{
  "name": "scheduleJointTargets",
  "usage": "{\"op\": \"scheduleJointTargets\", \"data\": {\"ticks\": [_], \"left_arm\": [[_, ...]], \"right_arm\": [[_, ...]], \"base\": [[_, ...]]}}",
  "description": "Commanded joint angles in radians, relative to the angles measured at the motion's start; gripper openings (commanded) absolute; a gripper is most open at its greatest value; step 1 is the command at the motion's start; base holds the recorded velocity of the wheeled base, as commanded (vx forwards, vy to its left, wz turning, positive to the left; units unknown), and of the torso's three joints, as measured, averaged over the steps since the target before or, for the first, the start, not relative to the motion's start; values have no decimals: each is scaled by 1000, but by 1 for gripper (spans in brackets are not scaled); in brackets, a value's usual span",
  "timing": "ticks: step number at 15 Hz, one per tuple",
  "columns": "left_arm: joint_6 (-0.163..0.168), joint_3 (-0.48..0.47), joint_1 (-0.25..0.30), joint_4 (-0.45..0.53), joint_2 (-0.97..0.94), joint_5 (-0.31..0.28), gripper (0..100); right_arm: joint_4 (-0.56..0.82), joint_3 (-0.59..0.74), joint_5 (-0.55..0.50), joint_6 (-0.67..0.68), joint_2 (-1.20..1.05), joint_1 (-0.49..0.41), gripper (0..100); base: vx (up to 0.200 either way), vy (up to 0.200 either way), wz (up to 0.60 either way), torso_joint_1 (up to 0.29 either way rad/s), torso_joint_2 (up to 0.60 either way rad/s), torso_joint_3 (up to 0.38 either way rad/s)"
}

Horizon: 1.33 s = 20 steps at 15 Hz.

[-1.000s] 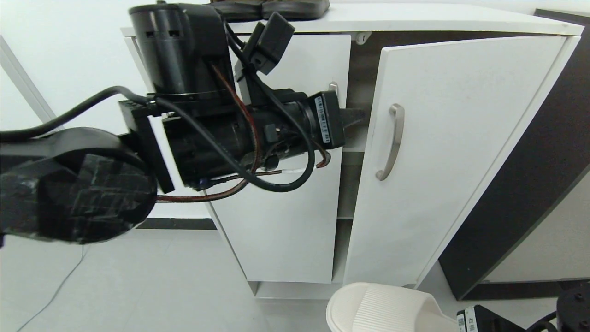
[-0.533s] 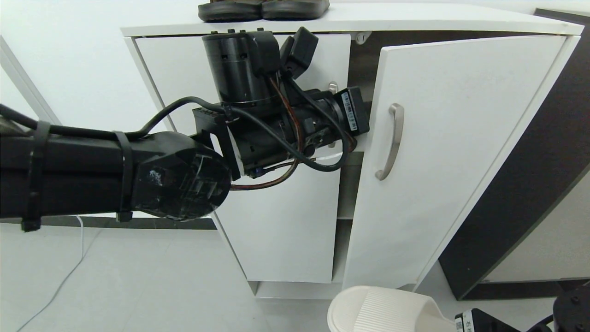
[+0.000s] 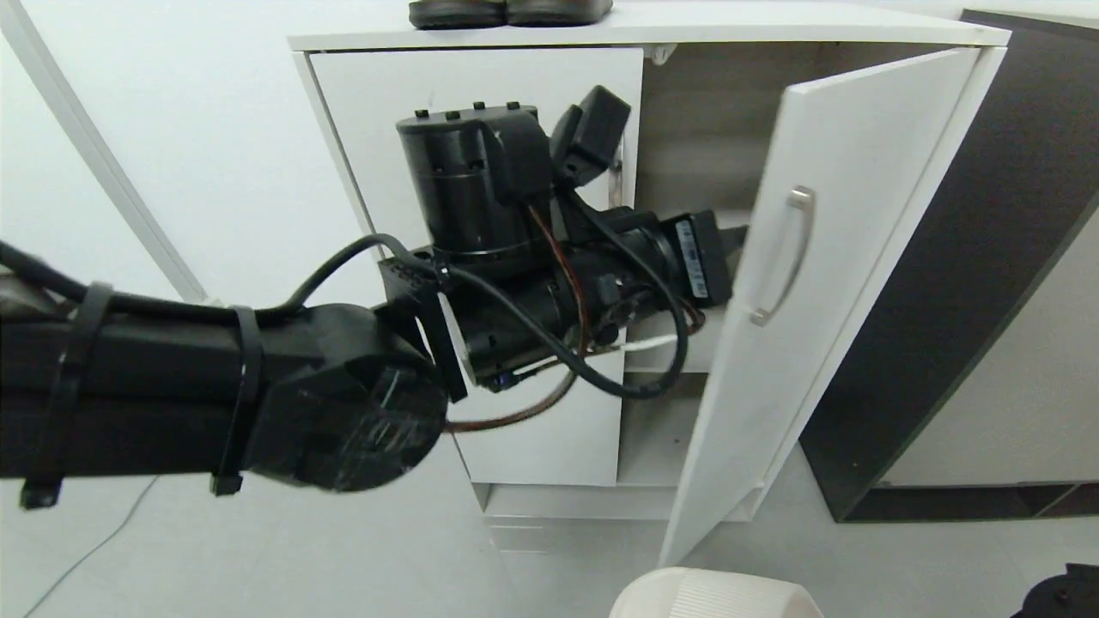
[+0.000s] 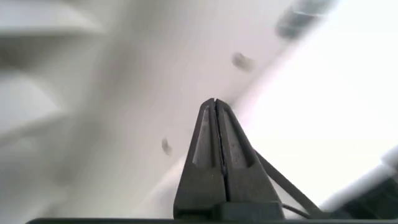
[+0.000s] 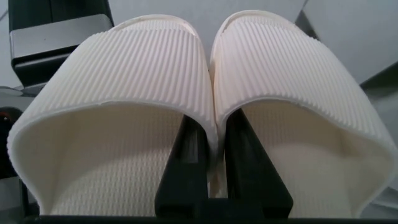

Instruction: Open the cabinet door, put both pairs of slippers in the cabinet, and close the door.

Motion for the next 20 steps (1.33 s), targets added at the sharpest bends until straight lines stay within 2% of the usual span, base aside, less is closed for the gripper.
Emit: {"op": "scheduleJointTargets", "data": {"ticks": [1,4,6,9,10,11,12,13,14,15,16,17,19,20], "left_arm": [[4,29,-83,-28,-4,-6,0],[2,18,-94,-63,4,-41,0],[2,22,-91,-68,4,-36,0],[4,41,-42,-68,-7,-35,0],[5,67,1,-55,-41,-19,0],[25,104,41,-40,-84,-4,0],[65,141,95,3,-154,-1,0],[120,190,161,86,-254,17,0],[163,226,214,193,-355,71,0],[182,254,253,310,-446,157,0],[182,289,293,442,-567,269,0],[183,334,320,534,-681,336,0],[188,406,363,643,-862,415,0],[220,466,438,727,-1009,505,0]], "right_arm": [[-3,10,1,0,4,16,0],[-3,10,3,0,4,16,0],[-3,10,3,0,4,14,0],[-4,4,0,3,4,13,0],[-13,-41,-15,24,33,-29,0],[-15,-110,-49,61,77,-122,0],[-15,-179,-121,116,122,-185,0],[-16,-259,-229,202,174,-223,0],[-24,-323,-327,270,211,-243,0],[-21,-365,-405,300,234,-256,0],[-21,-403,-480,304,264,-272,0],[-21,-443,-549,305,295,-286,0],[-21,-503,-649,310,346,-299,0],[-21,-523,-681,316,367,-311,0]], "base": [[-200,0,0,2,2,2],[-67,0,0,-1,1,1],[0,0,0,0,0,0],[0,0,0,0,0,0],[0,0,0,0,0,0],[0,0,0,0,0,0],[0,0,0,0,0,0],[0,0,0,0,0,0],[0,0,0,0,0,0],[0,0,0,0,0,0],[0,0,0,0,0,0],[0,0,0,0,0,0],[0,0,0,0,0,0],[0,0,0,0,0,0]]}}
